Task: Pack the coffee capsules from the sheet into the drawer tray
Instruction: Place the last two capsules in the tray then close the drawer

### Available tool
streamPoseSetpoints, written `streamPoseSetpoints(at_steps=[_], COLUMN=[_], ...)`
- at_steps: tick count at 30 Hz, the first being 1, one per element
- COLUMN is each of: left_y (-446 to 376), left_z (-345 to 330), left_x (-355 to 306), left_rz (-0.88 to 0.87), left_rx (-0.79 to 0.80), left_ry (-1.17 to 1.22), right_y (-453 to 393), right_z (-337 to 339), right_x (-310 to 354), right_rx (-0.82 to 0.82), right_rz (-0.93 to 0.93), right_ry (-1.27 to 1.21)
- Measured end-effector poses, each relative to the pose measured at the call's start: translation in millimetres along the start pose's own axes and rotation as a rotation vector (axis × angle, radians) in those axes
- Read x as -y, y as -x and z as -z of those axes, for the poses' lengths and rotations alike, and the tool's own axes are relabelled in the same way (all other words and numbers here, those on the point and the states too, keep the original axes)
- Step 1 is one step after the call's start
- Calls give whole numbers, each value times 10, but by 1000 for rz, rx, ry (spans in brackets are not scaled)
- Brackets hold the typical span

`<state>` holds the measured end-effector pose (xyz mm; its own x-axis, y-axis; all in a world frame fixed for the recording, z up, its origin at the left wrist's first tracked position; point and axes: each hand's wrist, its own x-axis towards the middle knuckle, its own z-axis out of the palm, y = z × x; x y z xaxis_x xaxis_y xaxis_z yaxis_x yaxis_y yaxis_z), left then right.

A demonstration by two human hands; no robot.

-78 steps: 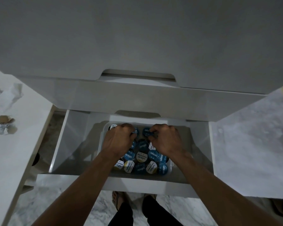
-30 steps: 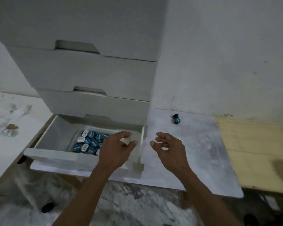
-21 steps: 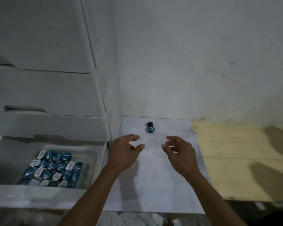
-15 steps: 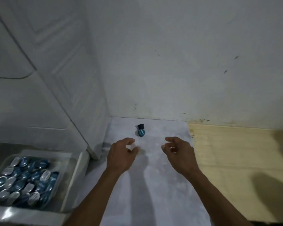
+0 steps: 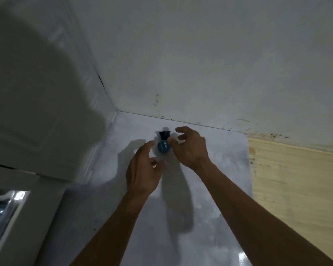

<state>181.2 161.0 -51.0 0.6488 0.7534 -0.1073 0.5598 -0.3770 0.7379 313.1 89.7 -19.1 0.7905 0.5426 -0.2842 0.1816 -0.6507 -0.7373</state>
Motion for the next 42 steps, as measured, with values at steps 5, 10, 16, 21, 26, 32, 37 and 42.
streamPoseSetpoints(at_steps=[5,10,16,21,26,32,37,42], left_y=[-163,-280,-288,-300,-305,-269,-140,124], left_z=[-295,-433,-409,-396,-424,-420,-282,82], left_x=[164,195,203,296,361,335,281,169], left_rz=[-30,-78,-168,-256,-347,-363,-293,-259], left_rx=[-58,-129,-190,-222,-277,-339,-351,-376], left_ry=[-22,-5,28,71,97,77,128,145], right_y=[-354,-556,-574,-394,-383,-367,-234,138], right_z=[-212,-334,-296,-279,-409,-469,-477,-356], right_x=[5,-39,-152,-509,-700,-730,-725,-475], right_rx=[8,6,-30,-159,-299,-383,-408,-334], right_rz=[7,19,154,374,535,598,481,419], right_ry=[38,37,-5,-25,39,19,-114,-156])
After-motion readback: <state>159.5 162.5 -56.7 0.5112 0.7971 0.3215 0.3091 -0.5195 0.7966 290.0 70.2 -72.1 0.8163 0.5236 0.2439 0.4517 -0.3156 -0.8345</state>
